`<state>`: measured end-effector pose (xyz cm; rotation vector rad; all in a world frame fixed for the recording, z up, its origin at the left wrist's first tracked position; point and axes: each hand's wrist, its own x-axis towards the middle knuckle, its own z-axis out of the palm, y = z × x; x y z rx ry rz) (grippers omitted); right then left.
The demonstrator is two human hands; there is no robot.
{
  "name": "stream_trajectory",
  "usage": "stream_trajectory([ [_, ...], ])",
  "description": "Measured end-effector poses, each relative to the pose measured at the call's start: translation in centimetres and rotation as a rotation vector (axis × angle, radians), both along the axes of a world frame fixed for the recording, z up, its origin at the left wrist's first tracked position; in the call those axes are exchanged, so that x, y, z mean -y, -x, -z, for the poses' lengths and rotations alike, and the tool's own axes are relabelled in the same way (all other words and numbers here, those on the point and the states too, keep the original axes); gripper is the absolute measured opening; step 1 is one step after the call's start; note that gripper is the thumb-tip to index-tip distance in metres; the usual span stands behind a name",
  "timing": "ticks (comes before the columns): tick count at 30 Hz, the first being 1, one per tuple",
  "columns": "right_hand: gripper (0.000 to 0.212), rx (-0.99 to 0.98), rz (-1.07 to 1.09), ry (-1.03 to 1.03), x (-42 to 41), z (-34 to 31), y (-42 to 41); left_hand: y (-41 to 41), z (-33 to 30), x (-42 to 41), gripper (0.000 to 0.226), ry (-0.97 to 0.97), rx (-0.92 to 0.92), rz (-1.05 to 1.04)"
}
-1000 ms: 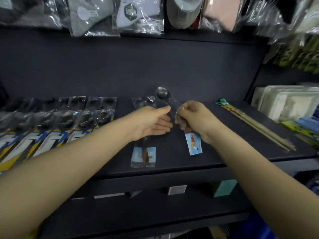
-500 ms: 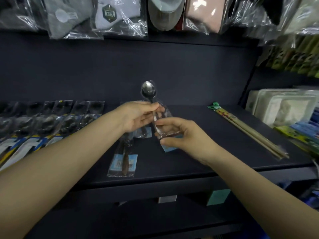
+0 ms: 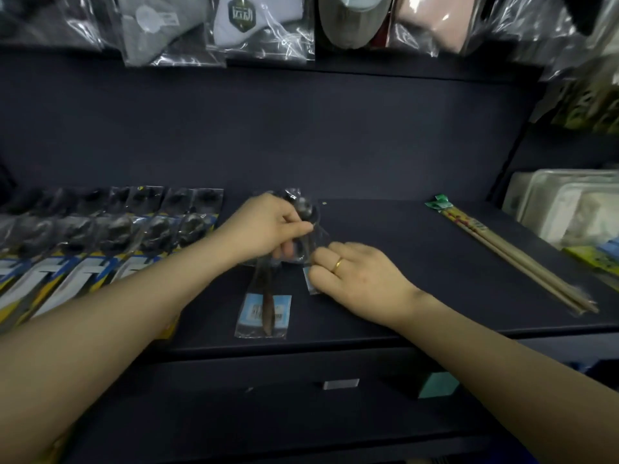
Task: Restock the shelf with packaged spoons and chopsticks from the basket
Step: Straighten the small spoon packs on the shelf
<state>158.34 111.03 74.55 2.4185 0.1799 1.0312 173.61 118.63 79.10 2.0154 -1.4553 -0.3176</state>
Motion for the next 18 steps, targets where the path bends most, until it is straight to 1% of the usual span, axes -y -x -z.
stream_trajectory([
  [2, 0.027, -0.047, 0.0, 0.003, -0.2, 0.0, -0.5, -1.3, -0.2, -1.5, 0.015, 0.012, 0.231, 0.08],
  [3, 0.026, -0.064, 0.002, 0.009, -0.3, 0.0, -0.8, -2.0, -0.1, -2.3, 0.015, -0.008, 0.339, 0.13],
  [4, 0.023, -0.075, 0.002, 0.011, -0.3, 0.1, -0.9, -2.6, 0.1, -3.2, 0.02, -0.047, 0.429, 0.187],
  [5, 0.019, -0.082, -0.001, 0.005, -0.4, 0.1, -1.0, -3.1, 0.5, -3.9, 0.031, -0.107, 0.486, 0.242],
  [6, 0.015, -0.097, -0.001, -0.009, -0.6, 0.1, -1.1, -3.4, 1.0, -4.7, 0.046, -0.184, 0.5, 0.285],
  [8, 0.011, -0.16, 0.01, -0.066, -1.3, 0.1, -0.8, -3.7, 1.8, -6.2, 0.089, -0.339, 0.439, 0.332],
  [9, 0.011, -0.205, 0.02, -0.109, -1.6, 0.0, -0.6, -3.7, 2.2, -6.7, 0.106, -0.374, 0.413, 0.345],
  [10, 0.009, -0.256, 0.038, -0.172, -1.9, 0.0, -0.5, -3.7, 2.5, -7.1, 0.116, -0.391, 0.404, 0.357],
  [11, 0.008, -0.306, 0.06, -0.27, -2.3, -0.1, -0.3, -3.6, 2.7, -7.4, 0.12, -0.4, 0.397, 0.371],
  [12, 0.014, -0.356, 0.087, -0.403, -2.7, -0.3, -0.1, -3.4, 2.9, -7.6, 0.117, -0.407, 0.393, 0.386],
  [13, 0.024, -0.405, 0.123, -0.544, -2.8, -0.5, 0.1, -3.2, 3.0, -7.7, 0.111, -0.412, 0.399, 0.399],
  [14, 0.037, -0.461, 0.164, -0.643, -2.7, -0.6, 0.3, -2.9, 3.0, -7.7, 0.102, -0.413, 0.413, 0.403],
  [15, 0.048, -0.498, 0.198, -0.674, -2.7, -0.7, 0.5, -2.7, 3.1, -7.7, 0.093, -0.418, 0.429, 0.399],
  [16, 0.056, -0.506, 0.214, -0.66, -2.8, -0.7, 0.7, -2.5, 3.1, -7.6, 0.088, -0.425, 0.44, 0.392],
  [18, 0.06, -0.501, 0.215, -0.664, -3.1, -0.6, 1.0, -2.3, 3.2, -7.4, 0.087, -0.439, 0.446, 0.385],
])
